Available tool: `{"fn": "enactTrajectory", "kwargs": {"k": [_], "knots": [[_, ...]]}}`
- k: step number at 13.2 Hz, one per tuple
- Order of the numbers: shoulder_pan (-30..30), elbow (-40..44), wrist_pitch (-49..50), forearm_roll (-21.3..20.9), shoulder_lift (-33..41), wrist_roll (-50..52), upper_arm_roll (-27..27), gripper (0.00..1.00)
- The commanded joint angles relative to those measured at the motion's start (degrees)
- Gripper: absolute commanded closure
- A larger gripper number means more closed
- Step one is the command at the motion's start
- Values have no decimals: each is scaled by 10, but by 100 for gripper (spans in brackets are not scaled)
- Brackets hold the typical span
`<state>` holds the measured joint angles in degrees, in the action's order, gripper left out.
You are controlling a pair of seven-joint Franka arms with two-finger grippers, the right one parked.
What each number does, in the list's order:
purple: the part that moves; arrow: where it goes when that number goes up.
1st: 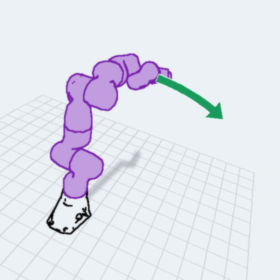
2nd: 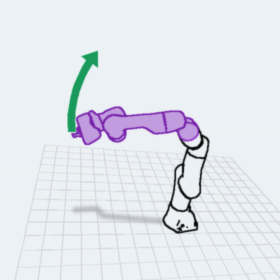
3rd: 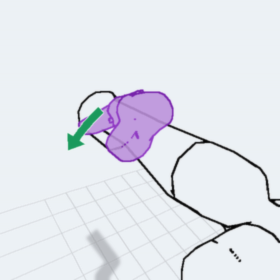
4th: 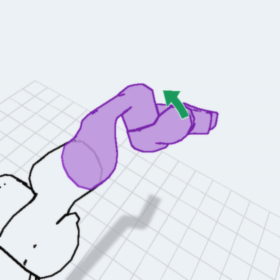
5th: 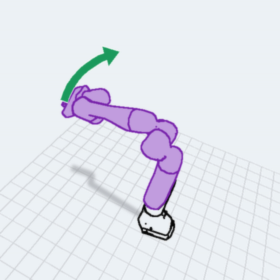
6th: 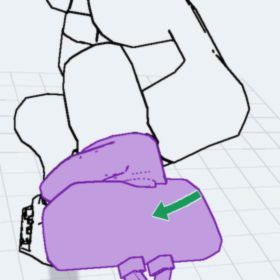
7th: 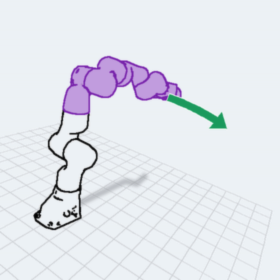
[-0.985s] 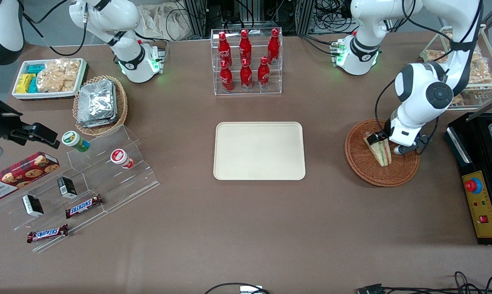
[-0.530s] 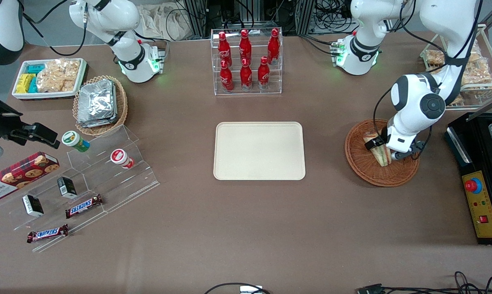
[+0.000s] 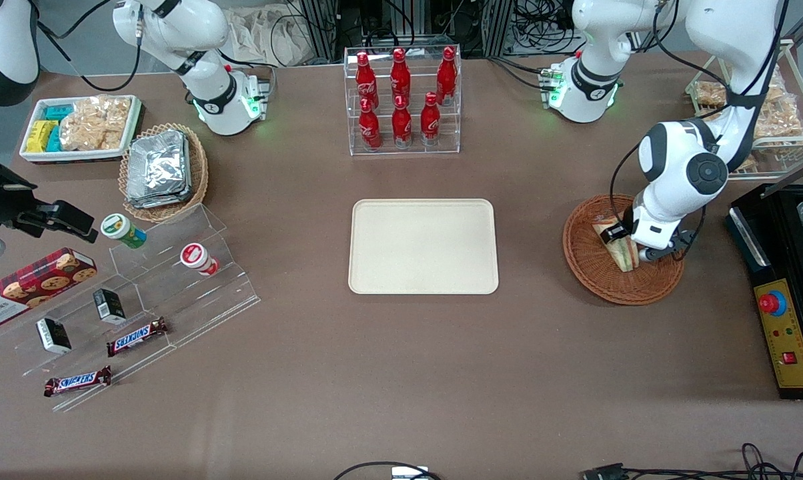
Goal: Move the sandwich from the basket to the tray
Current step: 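Lower the left gripper around the wrapped sandwich and close it, then lift the sandwich up out of the basket with the left gripper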
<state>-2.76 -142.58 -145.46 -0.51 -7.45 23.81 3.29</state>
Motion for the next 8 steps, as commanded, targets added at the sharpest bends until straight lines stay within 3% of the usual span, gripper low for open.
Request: {"fn": "enactTrajectory", "kwargs": {"k": [1,5,8], "knots": [[0,3,-5,-9,0,-2,-3,86],[0,14,42,-9,38,-46,-24,84],[2,55,173,-10,111,-54,-23,83]]}}
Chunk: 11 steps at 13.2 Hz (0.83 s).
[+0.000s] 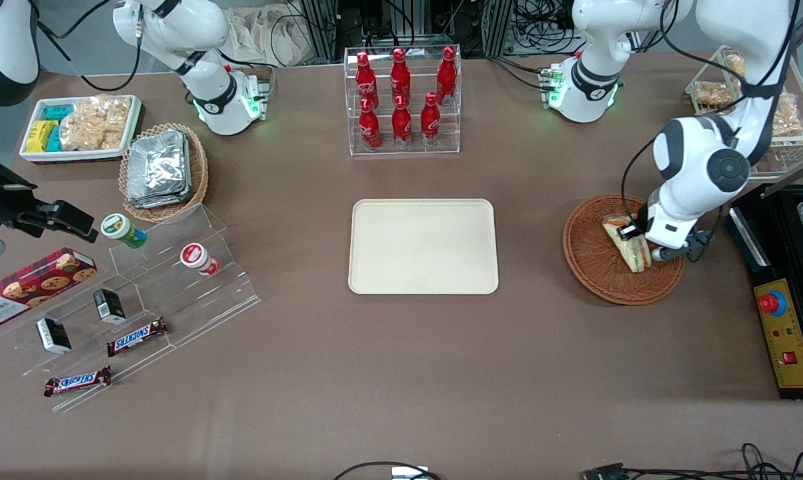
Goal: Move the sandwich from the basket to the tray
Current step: 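Lift the sandwich up out of the basket with the left gripper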
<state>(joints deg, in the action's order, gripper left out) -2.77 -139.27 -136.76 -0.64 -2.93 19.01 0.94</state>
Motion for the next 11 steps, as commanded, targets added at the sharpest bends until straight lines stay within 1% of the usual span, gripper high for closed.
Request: {"fn": "enactTrajectory", "kwargs": {"k": [1,4,5,8,9,11], "knots": [[3,58,155,-8,83,-8,1,83],[8,248,402,-4,79,-7,3,84],[10,297,451,-4,78,-9,5,84],[10,409,551,2,78,-35,39,84],[10,432,568,5,77,-33,55,84],[10,449,572,8,77,-27,105,83]]}}
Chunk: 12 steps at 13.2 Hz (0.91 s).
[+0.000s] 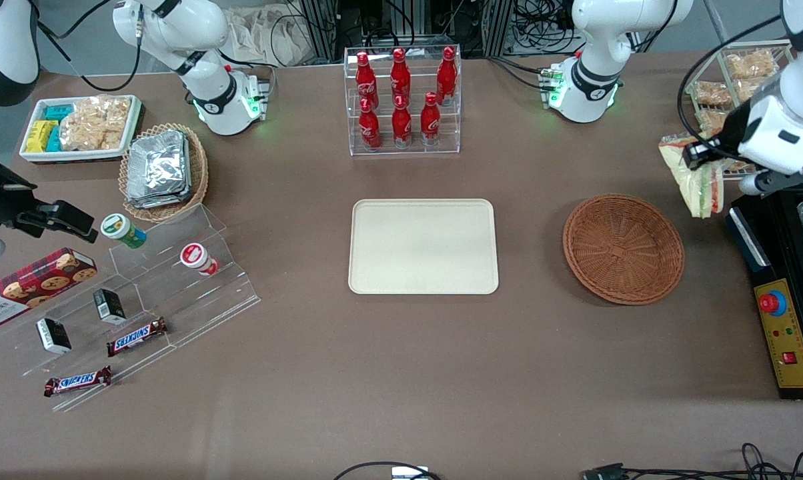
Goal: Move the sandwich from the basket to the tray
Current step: 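Lift the sandwich up out of the basket with the left gripper, then carry the held sandwich over the cream tray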
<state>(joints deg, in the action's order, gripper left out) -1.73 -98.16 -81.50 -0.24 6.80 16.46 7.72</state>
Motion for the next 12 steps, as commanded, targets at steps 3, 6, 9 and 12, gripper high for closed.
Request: {"fn": "enactTrajectory", "kwargs": {"k": [3,6,9,12], "knots": [[0,62,12,53,-38,82,122,83],[0,134,-2,60,-108,250,243,84],[1,173,-23,28,-169,364,316,83],[2,118,-71,10,-182,357,326,82]]}}
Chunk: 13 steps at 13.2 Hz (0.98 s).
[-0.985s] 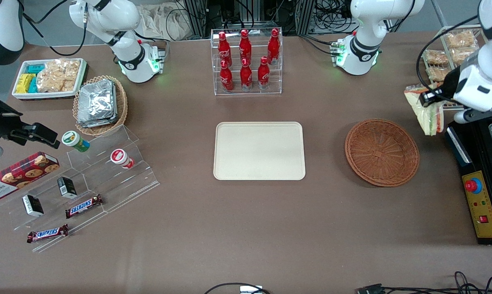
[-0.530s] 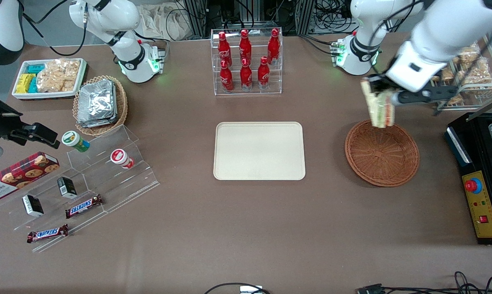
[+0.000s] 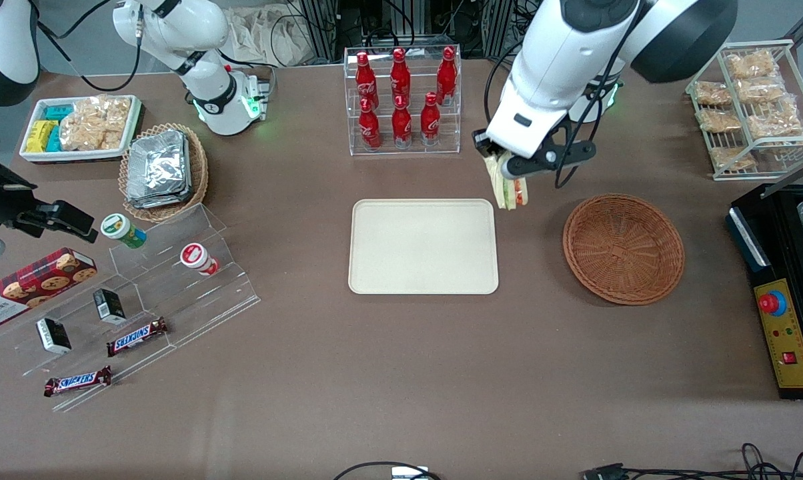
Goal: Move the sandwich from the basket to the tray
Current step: 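Carry the held sandwich over the cream tray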
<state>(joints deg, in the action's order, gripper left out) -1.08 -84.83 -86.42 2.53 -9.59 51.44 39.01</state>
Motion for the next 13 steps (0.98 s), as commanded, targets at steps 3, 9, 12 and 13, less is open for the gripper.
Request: {"fn": "enactTrajectory", "kwargs": {"k": [3,9,12,13], "knots": [[-4,-128,-143,-49,-23,-13,21,80],[12,-254,-322,-188,-126,-14,32,81],[29,-253,-352,-230,-179,-5,28,81],[31,-254,-363,-232,-190,-5,27,81]]}}
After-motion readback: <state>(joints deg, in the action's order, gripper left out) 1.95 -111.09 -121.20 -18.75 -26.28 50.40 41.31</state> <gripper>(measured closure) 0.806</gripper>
